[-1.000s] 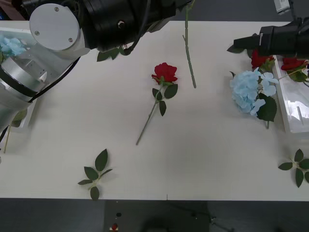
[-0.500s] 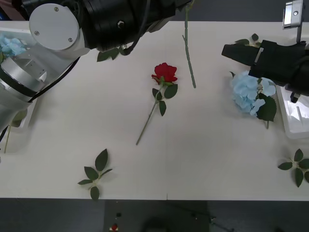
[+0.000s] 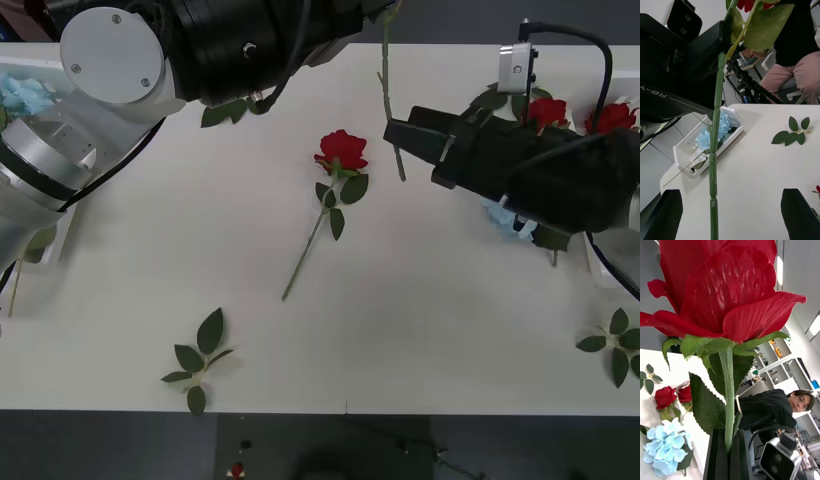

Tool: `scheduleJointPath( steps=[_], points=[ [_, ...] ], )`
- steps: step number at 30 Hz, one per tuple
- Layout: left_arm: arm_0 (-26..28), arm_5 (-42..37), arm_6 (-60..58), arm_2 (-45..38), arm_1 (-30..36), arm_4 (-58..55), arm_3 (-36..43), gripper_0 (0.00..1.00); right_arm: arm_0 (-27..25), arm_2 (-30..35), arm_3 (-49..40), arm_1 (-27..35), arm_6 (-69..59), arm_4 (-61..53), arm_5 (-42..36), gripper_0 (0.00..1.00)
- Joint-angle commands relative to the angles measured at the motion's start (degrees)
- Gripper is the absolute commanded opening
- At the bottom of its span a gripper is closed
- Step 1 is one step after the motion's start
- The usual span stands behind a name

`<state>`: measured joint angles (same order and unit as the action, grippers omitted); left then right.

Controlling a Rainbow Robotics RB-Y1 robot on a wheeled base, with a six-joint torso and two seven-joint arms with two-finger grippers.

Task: Put the red flowers into the right box and the blue flowers into the left box

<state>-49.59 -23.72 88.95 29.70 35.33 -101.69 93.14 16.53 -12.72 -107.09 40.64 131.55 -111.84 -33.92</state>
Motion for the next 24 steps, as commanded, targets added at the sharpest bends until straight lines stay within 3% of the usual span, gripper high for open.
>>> scheduleJointPath(
  steps=[1,5,9,10,15,16,24],
  points=[
    [-1.39,0.87,0.7,-0.34,1.85,-0.09,1.08,0.0,2.1,0.07,-0.4,-3.82,1.17,4.08,-0.27,0.77],
    [-1.39,0.87,0.7,-0.34,1.85,-0.09,0.99,0.0,3.24,0.07,1.27,-8.47,1.25,7.6,-1.15,0.76],
    [-1.39,0.87,0.7,-0.34,1.85,-0.09,1.08,0.0,4.47,0.24,2.76,-11.9,1.52,9.71,-2.2,0.69],
    [-1.39,0.87,0.7,-0.34,1.93,-0.09,1.08,0.0,4.74,0.24,2.94,-12.6,1.52,10.5,-2.2,0.64],
    [-1.39,0.87,0.7,-0.34,1.85,0.0,1.08,0.0,5.97,0.24,4.25,-14.71,0.81,13.05,-2.11,0.03],
    [-1.39,0.87,0.7,-0.34,1.93,0.09,0.99,0.0,6.05,0.24,4.34,-14.8,0.9,12.96,-2.11,0.0],
    [-1.39,0.87,0.7,-0.34,1.85,0.09,0.9,0.0,6.14,0.24,4.34,-14.71,0.55,12.96,-2.2,0.0]
  ],
)
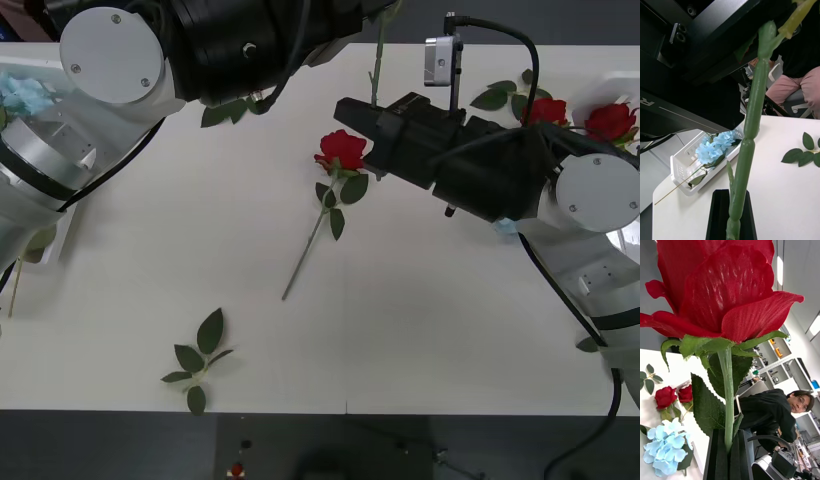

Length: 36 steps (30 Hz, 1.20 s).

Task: Put the red flowers into the right box and the blue flowers into the left box

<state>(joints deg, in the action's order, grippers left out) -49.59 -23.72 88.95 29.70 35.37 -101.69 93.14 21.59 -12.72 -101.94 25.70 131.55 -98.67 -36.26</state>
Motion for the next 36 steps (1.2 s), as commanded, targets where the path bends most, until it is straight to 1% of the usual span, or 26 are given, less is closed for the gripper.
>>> scheduleJointPath(
  steps=[1,3,4,5,6,7,8,9,10,16,18,20,25,27,30,33,34,36],
  points=[
    [-1.39,0.87,0.7,-0.34,1.89,0.09,0.82,0.0,1.17,0.24,-0.8,0.23,0.55,-0.11,0.14,0.0],
    [-1.39,0.87,0.7,-0.34,1.81,0.09,0.82,0.0,1.09,0.24,-0.71,0.4,0.55,-0.2,0.14,0.0],
    [-1.39,0.87,0.52,-0.34,1.81,0.09,0.82,0.05,1.09,0.24,-0.71,0.4,0.55,-0.2,0.14,0.0],
    [-1.39,0.95,0.43,-0.34,1.81,0.0,0.9,0.24,1.09,0.24,-0.71,0.49,0.55,-0.11,0.14,0.0],
    [-1.3,1.22,0.26,-0.34,1.81,-0.18,0.82,0.35,1.09,0.24,-0.71,0.49,0.55,-0.2,0.05,0.0],
    [-1.3,1.39,0.08,-0.34,1.81,-0.62,0.73,0.52,1.09,0.24,-0.71,0.58,0.55,-0.2,0.05,0.0],
    [-1.3,1.48,-0.01,-0.34,1.81,-0.97,0.73,0.77,1.09,0.24,-0.71,0.58,0.55,-0.11,0.05,0.0],
    [-1.3,1.92,-0.01,-0.34,1.81,-0.97,0.73,0.93,1.09,0.24,-0.71,0.58,0.55,-0.11,0.05,0.0],
    [-1.39,2.27,-0.09,-0.34,1.89,-0.97,0.73,1.0,1.09,0.24,-0.71,0.58,0.55,-0.11,0.05,0.0],
    [-1.39,2.45,-0.09,-0.43,3.12,-0.88,0.73,1.0,1.09,0.24,-0.71,0.67,0.38,-0.11,0.05,0.0],
    [-1.39,2.45,-0.01,-0.34,4.44,-1.85,0.82,1.0,1.09,0.24,-0.71,0.75,0.2,-0.11,0.05,0.0],
    [-1.39,2.01,0.08,-0.26,7.61,-4.48,1.43,1.0,1.09,0.33,-0.18,1.37,-0.41,-0.2,0.14,0.0],
    [-0.51,-7.31,0.61,-0.34,16.04,-12.04,2.49,1.0,1.35,0.24,2.63,5.24,-2.08,-2.66,0.14,0.0],
    [1.77,-12.23,1.05,-0.34,19.47,-14.33,3.19,1.0,1.61,0.24,4.65,9.54,-5.69,-5.3,-0.21,0.0],
    [5.2,-16.27,1.4,-0.34,21.23,-14.68,3.28,1.0,1.96,0.24,6.76,14.99,-10.61,-7.76,-1.26,0.0],
    [9.77,-18.82,1.93,-0.17,21.41,-11.69,2.22,1.0,2.4,0.15,10.8,26.68,-17.55,-8.9,-3.73,0.0],
    [10.12,-18.91,1.93,0.01,21.14,-10.64,1.96,1.0,2.58,0.15,11.5,28.79,-18.43,-8.99,-4.69,0.0],
    [10.39,-18.82,2.19,1.94,20.44,-6.51,0.47,1.0,3.02,0.15,15.11,36.17,-21.95,-9.61,-9.26,0.0]
  ],
)
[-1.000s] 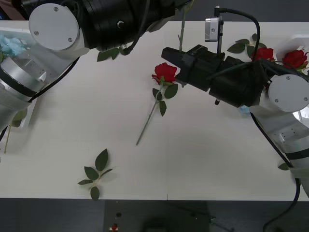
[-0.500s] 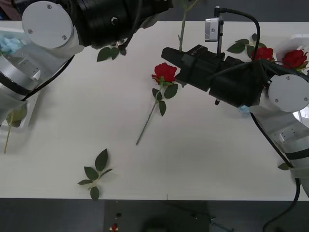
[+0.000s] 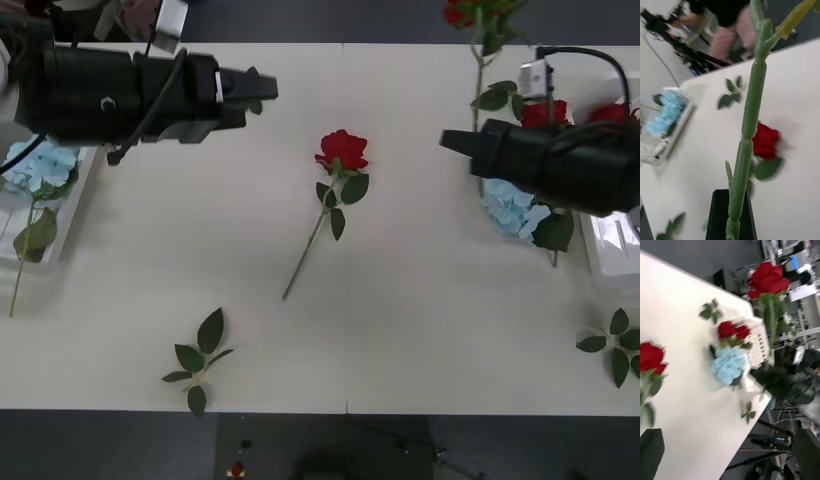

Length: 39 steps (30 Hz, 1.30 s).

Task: Put the red flowers into the right box and the blue flowers into the left box

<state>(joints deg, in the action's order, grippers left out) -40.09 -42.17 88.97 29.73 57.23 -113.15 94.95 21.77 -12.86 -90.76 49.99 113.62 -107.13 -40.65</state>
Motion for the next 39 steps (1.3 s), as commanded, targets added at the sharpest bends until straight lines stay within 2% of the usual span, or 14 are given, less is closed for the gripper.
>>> scheduleJointPath(
  steps=[1,3,5,9,16,20,27,28,29,31,32,34,39],
  points=[
    [0.89,-0.46,2.17,2.35,-1.6,6.02,-1.87,1.0,2.84,0.29,4.98,13.47,-4.72,-1.24,-5.85,0.0],
    [0.71,-0.37,2.52,3.75,-3.09,10.23,-3.89,1.0,2.84,0.38,9.02,19.36,-6.22,-1.59,-9.8,0.0],
    [0.54,-0.37,2.79,4.28,-4.76,13.13,-5.21,1.0,2.84,0.29,12.19,22.34,-7.36,-0.62,-11.91,0.0],
    [-1.13,-0.37,3.14,6.3,-8.19,20.61,-8.82,1.0,3.02,0.29,19.13,25.16,-7.45,5.88,-13.84,0.0],
    [-5.44,-0.28,3.14,10.34,-13.99,29.92,-16.55,1.0,3.37,0.29,25.72,22.26,-7.71,16.43,-11.38,0.0],
    [-8.87,-0.28,3.14,12.01,-18.65,35.11,-21.56,1.0,3.63,-0.41,27.74,19.53,-8.15,21.44,-6.02,0.0],
    [-12.82,1.3,3.14,13.16,-26.47,41.0,-29.21,1.0,8.47,-10.34,32.4,18.56,-8.77,24.87,2.85,0.01],
    [-13.09,1.65,3.14,13.16,-27.08,41.26,-29.73,1.0,8.91,-11.13,32.84,18.48,-8.77,24.87,3.29,0.04],
    [-13.35,1.82,3.14,13.24,-28.23,41.96,-30.7,1.0,9.96,-13.07,34.07,18.48,-8.77,24.87,4.0,0.13],
    [-14.05,1.91,3.23,13.42,-30.34,43.63,-32.55,1.0,12.07,-16.06,36.36,18.39,-8.59,24.87,4.7,0.39],
    [-14.32,1.91,3.14,13.6,-30.86,44.07,-32.99,1.0,12.51,-16.76,36.88,18.48,-8.59,24.78,4.7,0.44],
    [-15.28,2.09,3.14,14.83,-32.62,45.74,-34.74,1.0,14.01,-18.96,38.2,18.48,-8.24,23.9,4.79,0.61],
    [-16.95,5.08,3.14,18.87,-35.17,46.53,-38.17,1.0,14.27,-19.75,36.8,18.74,-7.98,22.93,3.29,0.71]
  ],
)
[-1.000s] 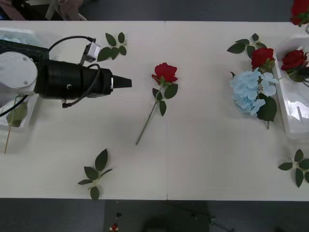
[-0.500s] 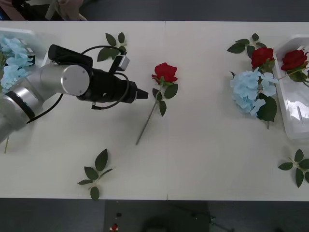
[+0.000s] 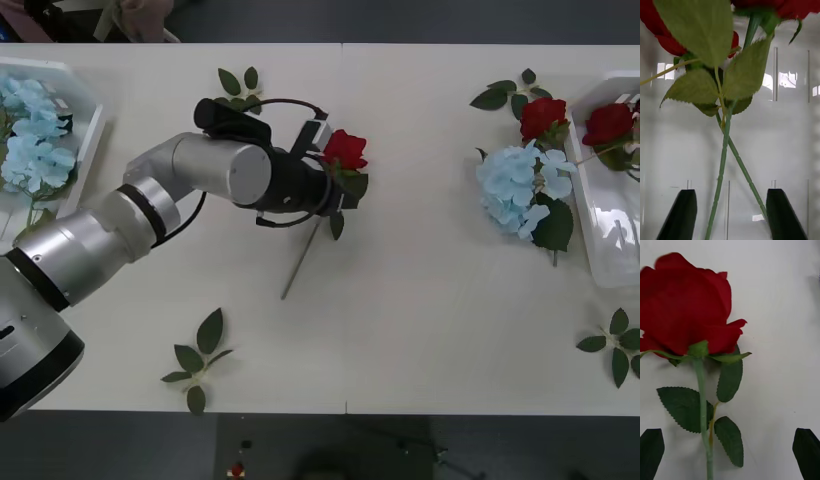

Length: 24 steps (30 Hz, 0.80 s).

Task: Put the red flowers into the right box and the blue flowers into the left box

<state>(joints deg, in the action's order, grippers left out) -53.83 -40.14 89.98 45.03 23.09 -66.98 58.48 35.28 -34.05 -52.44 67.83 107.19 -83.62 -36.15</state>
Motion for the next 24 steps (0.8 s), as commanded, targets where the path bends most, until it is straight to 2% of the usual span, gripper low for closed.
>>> scheduleJointPath(
  steps=[1,3,4,5,6,8,11,16,21,24],
  points=[
    [-3.39,4.2,2.13,4.8,-1.38,0.45,-2.4,1.0,0.76,1.44,-2.75,1.17,-1.55,-0.84,-2.61,0.71],
    [-3.65,5.78,2.13,6.65,-1.74,0.54,-2.84,1.0,0.76,1.79,-5.21,1.61,-2.08,-2.42,-4.9,0.71],
    [-3.65,6.39,2.13,7.53,-1.74,0.62,-2.84,0.89,0.76,1.61,-6.36,2.05,-2.08,-4.71,-5.95,0.71],
    [-3.74,7.01,2.13,8.32,-1.74,0.62,-2.84,0.69,0.76,1.61,-7.59,2.4,-2.16,-8.22,-7.18,0.71],
    [-3.74,7.19,2.13,8.58,-1.74,0.62,-2.84,0.57,0.84,1.61,-8.11,2.49,-2.34,-9.89,-7.8,0.71],
    [-3.65,7.27,2.13,8.93,-1.74,0.62,-2.84,0.01,1.2,1.61,-10.05,2.57,-2.95,-14.11,-9.47,0.71],
    [-3.74,7.19,2.13,8.93,-1.74,0.54,-2.84,0.0,2.51,1.61,-12.24,1.96,-7.35,-14.02,-11.05,0.71],
    [-3.65,7.27,2.31,8.93,-1.74,0.89,-2.84,0.0,8.14,1.61,-12.24,-2.17,-19.04,-8.58,-14.74,0.71],
    [-3.65,8.15,2.22,8.84,-1.47,1.06,-2.84,0.0,14.29,1.61,-5.48,-6.65,-25.89,-1.46,-15.97,0.71],
    [-3.65,9.03,2.22,8.84,-0.86,1.06,-2.84,0.0,17.54,1.61,-0.11,-9.38,-25.37,1.97,-16.33,0.71]
  ],
)
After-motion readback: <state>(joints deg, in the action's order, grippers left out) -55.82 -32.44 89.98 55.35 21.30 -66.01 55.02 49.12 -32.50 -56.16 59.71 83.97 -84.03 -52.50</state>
